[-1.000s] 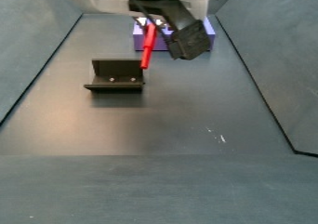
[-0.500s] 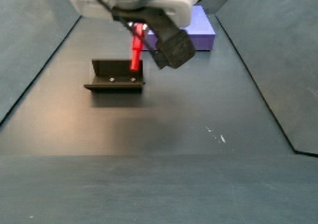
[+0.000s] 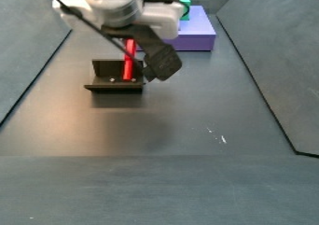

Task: Pick up the red object. Move up. Place the red object on the fixture. Regrasp the red object. Move to above the board. Insert the red object.
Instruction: Place the red object on the fixture.

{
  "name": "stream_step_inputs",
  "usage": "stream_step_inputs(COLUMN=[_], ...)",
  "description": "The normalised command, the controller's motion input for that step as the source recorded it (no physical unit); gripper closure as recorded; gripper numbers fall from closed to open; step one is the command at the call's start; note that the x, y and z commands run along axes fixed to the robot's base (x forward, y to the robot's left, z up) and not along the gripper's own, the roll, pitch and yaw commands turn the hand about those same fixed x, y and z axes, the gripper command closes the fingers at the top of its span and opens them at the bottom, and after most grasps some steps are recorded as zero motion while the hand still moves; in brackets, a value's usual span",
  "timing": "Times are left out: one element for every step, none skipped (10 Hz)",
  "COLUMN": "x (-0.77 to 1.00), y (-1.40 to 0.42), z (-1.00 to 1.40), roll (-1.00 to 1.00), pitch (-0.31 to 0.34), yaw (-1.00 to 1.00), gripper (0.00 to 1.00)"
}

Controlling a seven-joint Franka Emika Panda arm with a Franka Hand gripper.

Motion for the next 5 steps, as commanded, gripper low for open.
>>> stream_step_inputs(x=[0.55,0.53,0.36,0.27,0.41], y=[0.16,0.20,0.18,0.02,-0.09], z=[-0.18,-0.22,-0.22,-0.20,-0.08], roll=[-0.12,-0.18,-0.18,-0.26,-0.27], pitch=[0.257,0.231,0.126,0.057,0.114], yaw=[0.00,0.02,0.00,0.00,0.00], gripper=[1.00,1.00,1.00,1.00,1.00])
